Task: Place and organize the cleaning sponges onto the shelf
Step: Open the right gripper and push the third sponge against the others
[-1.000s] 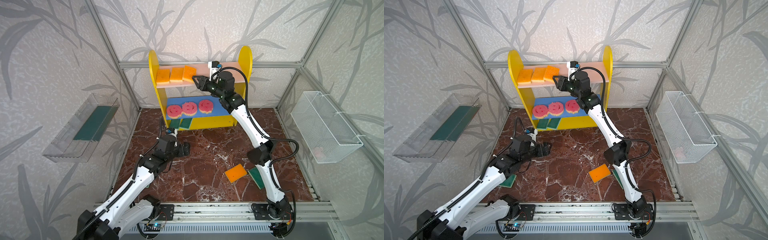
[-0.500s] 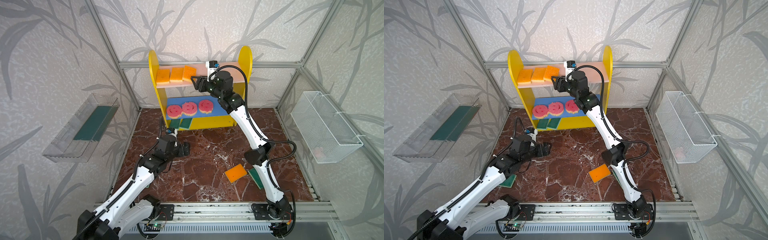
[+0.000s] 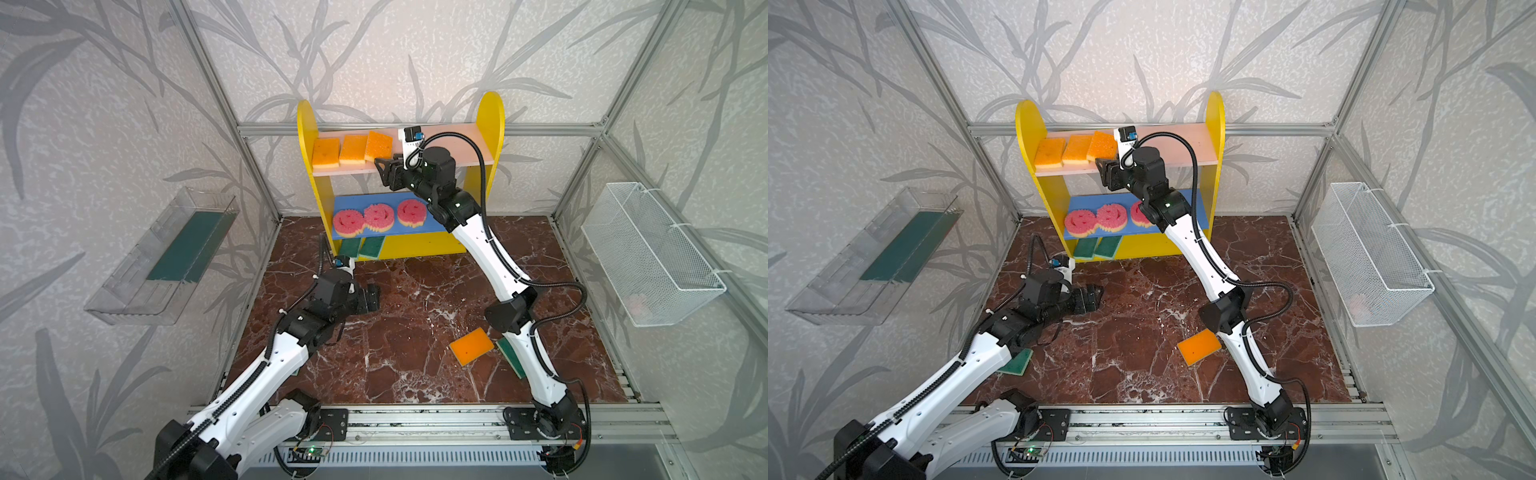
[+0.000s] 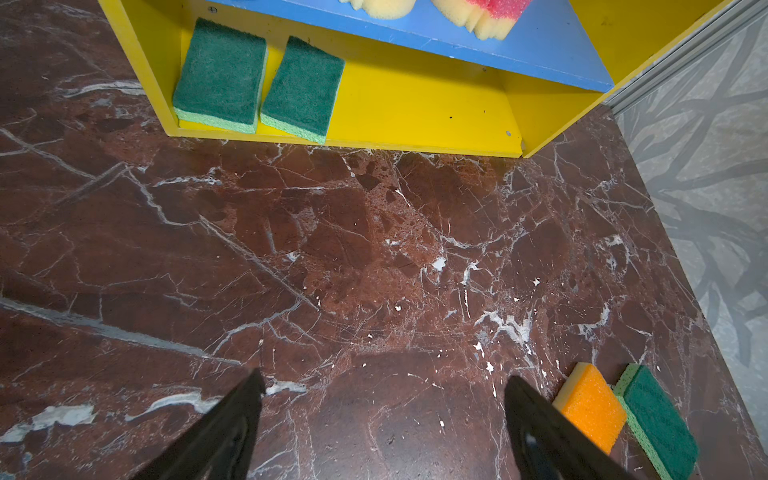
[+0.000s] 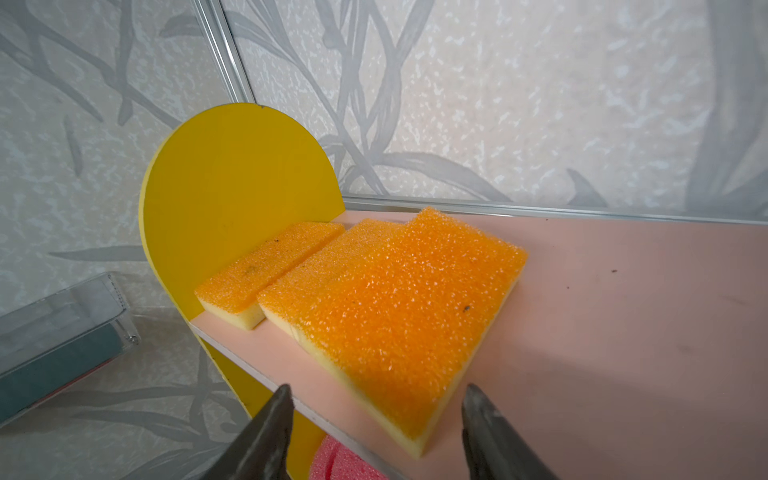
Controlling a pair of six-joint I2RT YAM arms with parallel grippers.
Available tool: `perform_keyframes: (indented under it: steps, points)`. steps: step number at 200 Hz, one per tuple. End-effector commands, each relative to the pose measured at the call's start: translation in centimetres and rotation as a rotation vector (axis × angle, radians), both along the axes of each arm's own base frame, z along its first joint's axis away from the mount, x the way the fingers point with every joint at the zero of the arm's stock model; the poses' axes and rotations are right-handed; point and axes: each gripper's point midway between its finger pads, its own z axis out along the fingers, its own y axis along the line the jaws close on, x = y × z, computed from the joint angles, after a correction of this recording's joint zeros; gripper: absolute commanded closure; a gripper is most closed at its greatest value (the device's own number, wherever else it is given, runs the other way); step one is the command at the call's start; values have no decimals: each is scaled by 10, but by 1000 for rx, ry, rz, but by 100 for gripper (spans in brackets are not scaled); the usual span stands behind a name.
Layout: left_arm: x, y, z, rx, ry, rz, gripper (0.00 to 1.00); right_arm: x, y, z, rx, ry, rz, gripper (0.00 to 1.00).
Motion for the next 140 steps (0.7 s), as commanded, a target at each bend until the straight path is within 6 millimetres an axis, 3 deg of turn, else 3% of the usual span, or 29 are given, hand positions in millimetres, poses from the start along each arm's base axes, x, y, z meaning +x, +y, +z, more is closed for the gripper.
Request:
perform_keyframes:
  steps: [1, 56, 91, 140]
  points:
    - [1, 1, 8, -3, -11, 4, 8, 22, -6, -49, -117, 62, -88, 40]
    - [1, 1, 7, -5, -10, 6, 8, 25, -15, -46, -148, 45, -143, 55]
    - [1, 1, 7, -7, -12, 6, 8, 25, -18, -44, -149, 42, -150, 71]
    - [1, 1, 7, -8, -11, 6, 8, 25, -20, -41, -147, 40, -149, 76]
